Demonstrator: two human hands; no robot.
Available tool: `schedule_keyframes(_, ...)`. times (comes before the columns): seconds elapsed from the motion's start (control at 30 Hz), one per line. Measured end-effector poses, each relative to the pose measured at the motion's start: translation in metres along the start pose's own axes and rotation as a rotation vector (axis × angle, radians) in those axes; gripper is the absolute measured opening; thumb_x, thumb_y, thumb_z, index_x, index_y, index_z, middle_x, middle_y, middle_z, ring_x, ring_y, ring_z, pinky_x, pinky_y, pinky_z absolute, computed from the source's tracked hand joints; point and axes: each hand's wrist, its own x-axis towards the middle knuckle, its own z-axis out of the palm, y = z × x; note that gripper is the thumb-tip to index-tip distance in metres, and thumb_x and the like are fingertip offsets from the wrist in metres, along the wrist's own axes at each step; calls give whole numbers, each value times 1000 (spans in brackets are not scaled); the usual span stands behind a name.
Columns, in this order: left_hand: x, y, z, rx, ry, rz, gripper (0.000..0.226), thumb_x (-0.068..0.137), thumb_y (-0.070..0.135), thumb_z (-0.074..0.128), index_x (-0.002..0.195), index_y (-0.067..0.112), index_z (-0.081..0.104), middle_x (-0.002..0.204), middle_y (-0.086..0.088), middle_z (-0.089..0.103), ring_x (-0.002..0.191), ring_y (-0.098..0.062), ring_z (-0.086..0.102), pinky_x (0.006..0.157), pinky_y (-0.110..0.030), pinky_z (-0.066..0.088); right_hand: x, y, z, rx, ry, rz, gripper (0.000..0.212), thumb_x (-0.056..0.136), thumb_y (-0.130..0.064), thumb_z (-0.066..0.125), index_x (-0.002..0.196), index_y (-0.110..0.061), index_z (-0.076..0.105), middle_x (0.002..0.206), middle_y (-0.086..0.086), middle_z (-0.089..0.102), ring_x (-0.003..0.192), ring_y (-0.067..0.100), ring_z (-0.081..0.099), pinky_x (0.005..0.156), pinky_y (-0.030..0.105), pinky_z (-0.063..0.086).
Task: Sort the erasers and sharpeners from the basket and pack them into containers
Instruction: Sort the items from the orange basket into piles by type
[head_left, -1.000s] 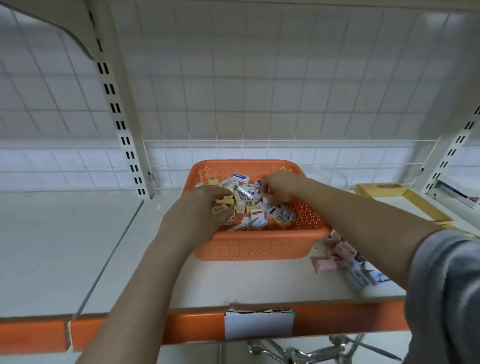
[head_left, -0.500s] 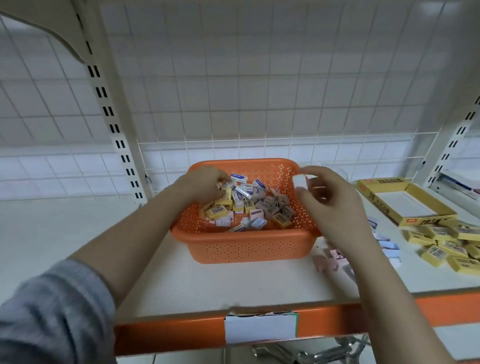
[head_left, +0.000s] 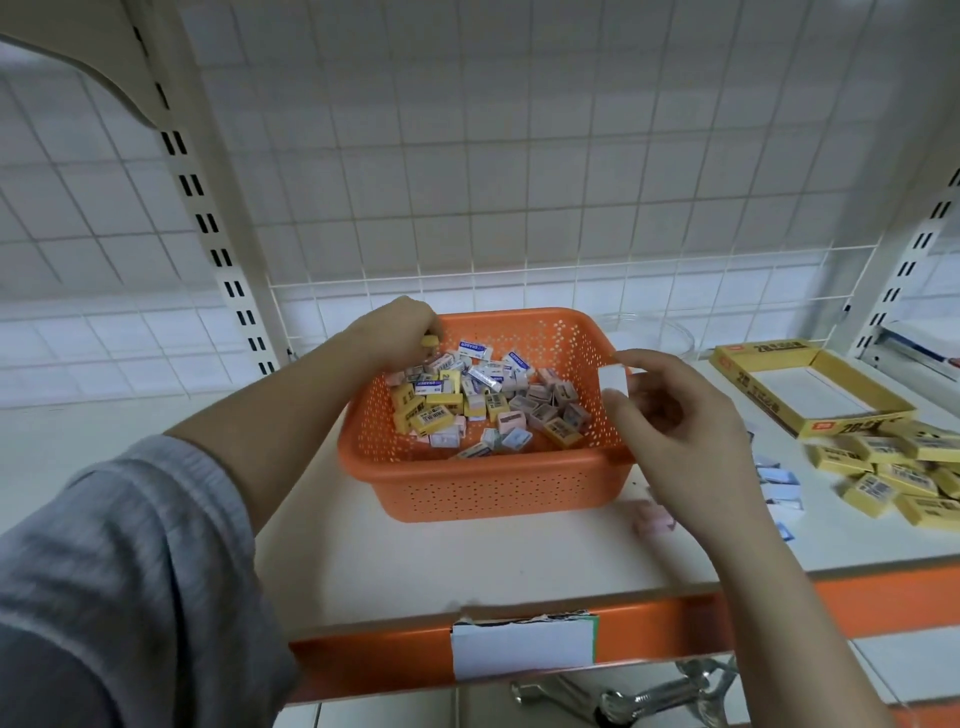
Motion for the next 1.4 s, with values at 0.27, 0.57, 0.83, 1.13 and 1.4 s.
schedule_keyframes(0.27, -56, 39, -29, -492, 288, -16, 35, 93, 15, 53, 128, 19, 57, 110, 2, 64, 99, -13, 58, 76, -10, 39, 6, -13, 2, 8, 53, -3, 25, 84, -16, 65, 98, -37, 64, 73, -12, 57, 68, 4, 57, 66, 21, 49)
schedule_keyframes(0.57, -93, 99, -20, -808, 385, 85, 34, 93, 12, 54, 126, 18, 59, 84, 9, 63, 71, -6, 60, 64, -3, 40, -2, -10, -30, -85, 197, 12, 26, 86, -10, 63, 103, -30, 63, 86, -10, 57, 72, -5, 54, 60, 5, 42)
schedule_keyframes(0.83, -96, 178, -13, -898, 409, 218, 31, 89, 8, 59, 100, 37, 56, 86, 26, 57, 83, 16, 56, 75, -2, 42, -13, 27, -108, -244, 295, 35, 37, 82, -13, 70, 110, -35, 60, 90, -18, 61, 83, 1, 60, 71, 13, 49)
schedule_keyframes(1.13, -112, 267, 0, -990, 505, -120, 24, 89, 10, 58, 101, 30, 62, 79, 19, 61, 71, 7, 57, 57, -3, 39, -5, 84, -168, -560, -218, 38, 28, 84, -19, 69, 112, -20, 69, 104, -5, 69, 88, 5, 58, 75, 10, 40)
schedule_keyframes(1.4, -155, 300, 15, -1042, 521, -303, 26, 86, 6, 63, 99, 29, 64, 83, 6, 67, 75, -2, 62, 60, -6, 42, -13, 95, -176, -485, -537, 131, 36, 81, -16, 73, 115, -17, 66, 92, -4, 64, 81, 2, 57, 83, 11, 43)
